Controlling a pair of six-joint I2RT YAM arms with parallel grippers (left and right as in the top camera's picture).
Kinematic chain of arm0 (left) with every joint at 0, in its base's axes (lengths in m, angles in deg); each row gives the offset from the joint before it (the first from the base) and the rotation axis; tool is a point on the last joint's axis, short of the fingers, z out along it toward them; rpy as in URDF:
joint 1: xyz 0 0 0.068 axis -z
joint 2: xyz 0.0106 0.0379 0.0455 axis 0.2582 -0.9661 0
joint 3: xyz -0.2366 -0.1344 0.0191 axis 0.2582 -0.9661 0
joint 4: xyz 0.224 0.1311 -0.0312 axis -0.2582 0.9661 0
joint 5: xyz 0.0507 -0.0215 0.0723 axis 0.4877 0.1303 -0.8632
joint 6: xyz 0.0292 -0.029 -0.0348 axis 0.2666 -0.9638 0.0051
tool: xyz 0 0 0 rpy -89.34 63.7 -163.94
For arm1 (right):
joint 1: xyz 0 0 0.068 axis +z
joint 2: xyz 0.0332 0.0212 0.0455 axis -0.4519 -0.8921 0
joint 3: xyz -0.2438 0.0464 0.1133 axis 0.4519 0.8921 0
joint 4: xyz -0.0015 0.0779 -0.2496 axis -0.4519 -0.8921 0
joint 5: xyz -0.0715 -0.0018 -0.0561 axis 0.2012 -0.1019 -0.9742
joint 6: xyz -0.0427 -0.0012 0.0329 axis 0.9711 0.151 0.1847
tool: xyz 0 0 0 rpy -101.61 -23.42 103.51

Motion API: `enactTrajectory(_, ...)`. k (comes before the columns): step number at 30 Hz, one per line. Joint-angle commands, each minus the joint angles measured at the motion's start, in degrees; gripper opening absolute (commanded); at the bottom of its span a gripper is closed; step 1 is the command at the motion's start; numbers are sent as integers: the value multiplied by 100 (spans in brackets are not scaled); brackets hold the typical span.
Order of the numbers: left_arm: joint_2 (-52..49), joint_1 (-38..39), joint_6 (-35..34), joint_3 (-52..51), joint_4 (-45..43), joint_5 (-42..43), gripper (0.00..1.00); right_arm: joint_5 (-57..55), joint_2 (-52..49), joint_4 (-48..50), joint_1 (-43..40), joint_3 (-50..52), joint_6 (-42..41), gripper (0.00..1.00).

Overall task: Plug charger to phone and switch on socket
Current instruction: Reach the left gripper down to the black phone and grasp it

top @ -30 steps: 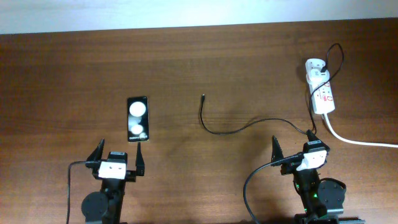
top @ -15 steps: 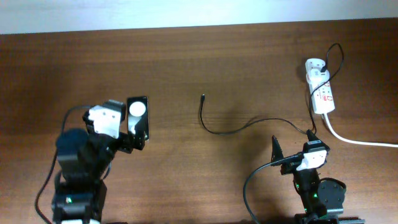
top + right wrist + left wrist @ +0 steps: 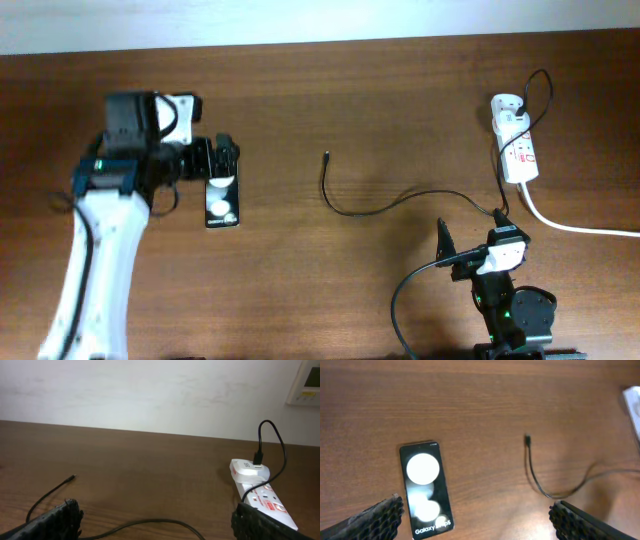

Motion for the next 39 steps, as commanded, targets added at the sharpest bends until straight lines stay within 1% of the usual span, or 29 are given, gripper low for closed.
enactTrajectory(1,-1224,498,-470,1440,999,-1401,99,-11,39,-17,-9,42,-44,99)
enactTrajectory(3,-1843,719,-752,1565,1241,-1939,99,-11,39,-17,-9,42,-44,99)
enactTrajectory(8,-3287,732,-839,1558,1403,-2087,99,-11,39,-17,-9,42,-44,99)
enactTrajectory(10,-3598,732,-837,1558,1311,-2090,99,-11,39,-17,-9,42,-44,99)
enactTrajectory(12,-3810,730,-654,1558,1141,-2090,100,-11,39,-17,-9,42,-44,99)
enactTrajectory(17,-4002,516,-188,1484,988,-2175,100,-11,39,-17,-9,42,-44,99)
enactTrajectory(20,-4002,439,-175,1185,715,-2094,100,-11,39,-17,-9,42,-44,99)
enactTrajectory(23,-4002,442,-177,811,380,-1661,100,-11,39,-15,-9,42,-44,99)
enactTrajectory(26,-4002,442,-376,560,328,-1622,99,-11,39,-17,-9,42,-44,99)
enactTrajectory(28,-4002,439,-525,431,341,-1587,97,-11,39,-17,-9,42,-44,99)
enactTrajectory(32,-4002,435,-538,417,444,-1589,90,-11,39,-17,-9,42,-44,99)
enactTrajectory(36,-4002,442,-538,417,584,-1589,86,-11,39,-17,-9,42,-44,99)
enactTrajectory(37,-4002,442,-538,417,573,-1589,84,-11,39,-17,-9,42,-44,99)
enactTrajectory(38,-4002,439,-538,417,531,-1589,79,-11,39,-17,-9,42,-44,99)
enactTrajectory(39,-4002,439,-538,417,487,-1589,77,-11,39,-17,-9,42,-44,99)
